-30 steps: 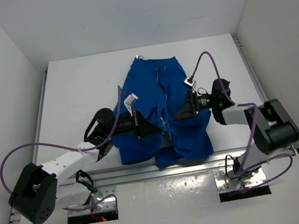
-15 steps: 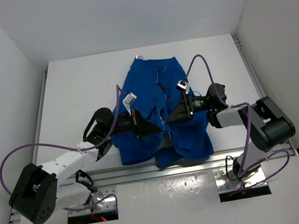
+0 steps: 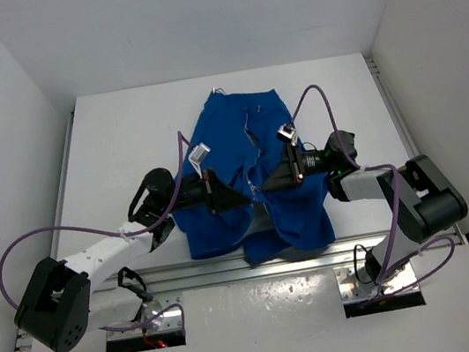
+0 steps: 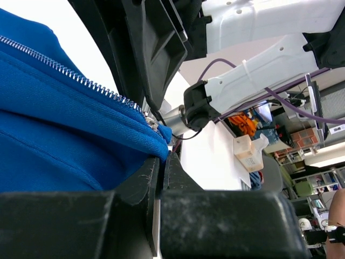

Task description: Zip up the jacket

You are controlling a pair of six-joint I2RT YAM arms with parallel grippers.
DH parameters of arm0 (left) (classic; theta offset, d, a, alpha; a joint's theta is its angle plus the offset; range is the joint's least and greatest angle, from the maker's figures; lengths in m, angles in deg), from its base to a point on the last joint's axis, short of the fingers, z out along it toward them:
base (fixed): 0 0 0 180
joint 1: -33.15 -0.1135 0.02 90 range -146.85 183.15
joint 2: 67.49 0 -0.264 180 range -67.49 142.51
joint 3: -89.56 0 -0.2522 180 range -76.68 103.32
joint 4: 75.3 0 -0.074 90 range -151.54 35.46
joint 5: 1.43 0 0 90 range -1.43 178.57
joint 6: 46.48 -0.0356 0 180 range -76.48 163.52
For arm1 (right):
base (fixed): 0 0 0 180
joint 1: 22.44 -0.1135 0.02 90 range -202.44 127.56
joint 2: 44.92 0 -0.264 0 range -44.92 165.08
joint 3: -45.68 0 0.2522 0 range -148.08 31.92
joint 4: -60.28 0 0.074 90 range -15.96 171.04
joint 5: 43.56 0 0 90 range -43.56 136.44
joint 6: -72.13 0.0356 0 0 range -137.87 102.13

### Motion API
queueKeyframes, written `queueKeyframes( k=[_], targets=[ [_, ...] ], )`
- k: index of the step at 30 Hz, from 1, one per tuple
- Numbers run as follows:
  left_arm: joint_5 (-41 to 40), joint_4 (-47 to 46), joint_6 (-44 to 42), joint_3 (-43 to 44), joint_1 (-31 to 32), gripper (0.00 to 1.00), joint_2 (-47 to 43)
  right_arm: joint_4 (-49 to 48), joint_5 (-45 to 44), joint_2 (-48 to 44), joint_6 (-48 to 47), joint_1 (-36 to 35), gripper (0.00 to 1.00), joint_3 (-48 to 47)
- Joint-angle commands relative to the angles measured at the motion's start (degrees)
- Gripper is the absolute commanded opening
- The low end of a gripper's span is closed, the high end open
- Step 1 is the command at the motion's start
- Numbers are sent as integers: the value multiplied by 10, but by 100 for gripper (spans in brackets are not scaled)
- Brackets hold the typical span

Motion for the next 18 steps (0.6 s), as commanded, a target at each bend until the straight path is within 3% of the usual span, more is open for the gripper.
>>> queueKeyframes(
  k=[1, 11, 18],
  targets=[
    [14, -48, 1, 9, -4, 0, -19, -114, -21, -11, 17, -3, 23, -18],
    [4, -53, 1, 9, -4, 0, -9, -113, -45, 0, 61, -12, 26, -14],
    [-8, -53, 1, 9, -9, 0, -9, -113, -46, -9, 72, -16, 22, -6]
  ],
)
